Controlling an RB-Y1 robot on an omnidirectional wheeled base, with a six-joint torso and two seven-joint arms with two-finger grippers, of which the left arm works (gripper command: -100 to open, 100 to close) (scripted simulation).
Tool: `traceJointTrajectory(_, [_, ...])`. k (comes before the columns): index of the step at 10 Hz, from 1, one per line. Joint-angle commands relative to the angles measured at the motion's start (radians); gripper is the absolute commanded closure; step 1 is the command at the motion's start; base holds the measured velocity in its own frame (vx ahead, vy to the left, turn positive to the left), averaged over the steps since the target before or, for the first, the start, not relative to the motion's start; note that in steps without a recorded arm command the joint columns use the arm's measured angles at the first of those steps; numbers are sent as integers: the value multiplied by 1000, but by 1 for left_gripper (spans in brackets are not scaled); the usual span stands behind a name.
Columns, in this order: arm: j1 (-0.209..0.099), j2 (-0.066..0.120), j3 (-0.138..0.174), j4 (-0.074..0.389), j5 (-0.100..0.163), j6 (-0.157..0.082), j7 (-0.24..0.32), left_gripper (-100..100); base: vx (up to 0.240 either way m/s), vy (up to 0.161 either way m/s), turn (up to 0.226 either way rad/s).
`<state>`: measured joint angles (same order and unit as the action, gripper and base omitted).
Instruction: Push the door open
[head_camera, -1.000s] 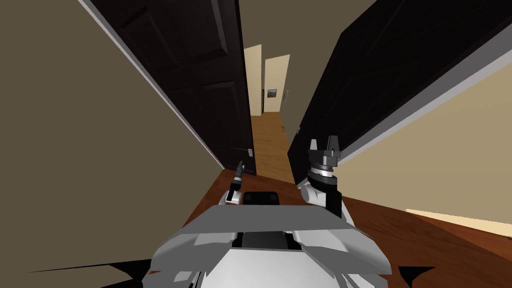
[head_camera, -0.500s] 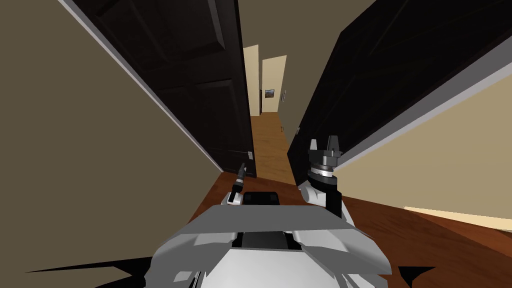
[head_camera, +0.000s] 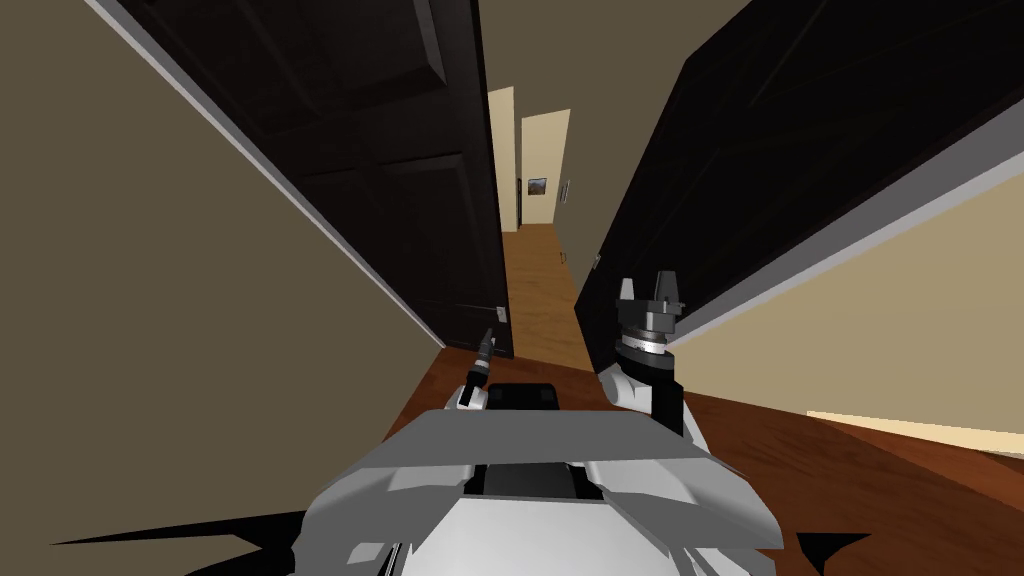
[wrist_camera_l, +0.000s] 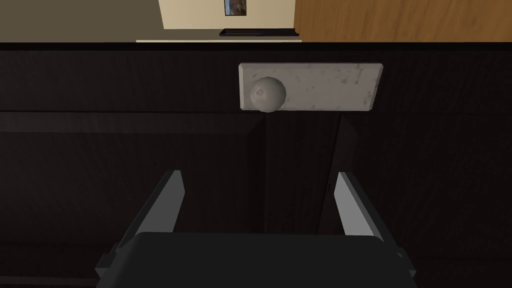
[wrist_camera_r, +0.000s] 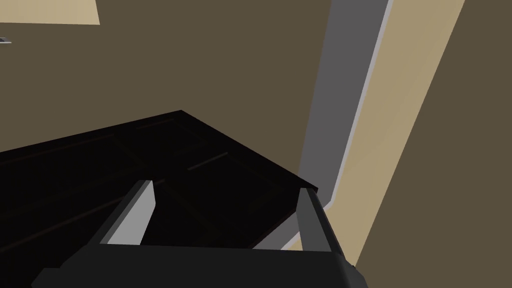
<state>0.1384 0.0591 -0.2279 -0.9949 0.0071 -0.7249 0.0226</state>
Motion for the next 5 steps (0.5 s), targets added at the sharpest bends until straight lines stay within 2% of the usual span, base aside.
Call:
traceJointTrajectory(1, [-4, 5, 4, 8, 1, -3, -1, -100, 103, -21, -27])
traceJointTrajectory(3, [-8, 7, 7, 15, 2, -6, -2, -100, 155, -31, -20])
traceJointTrajectory(5, [-13, 5, 13, 26, 4, -10, -4, -100, 208, -33, -25])
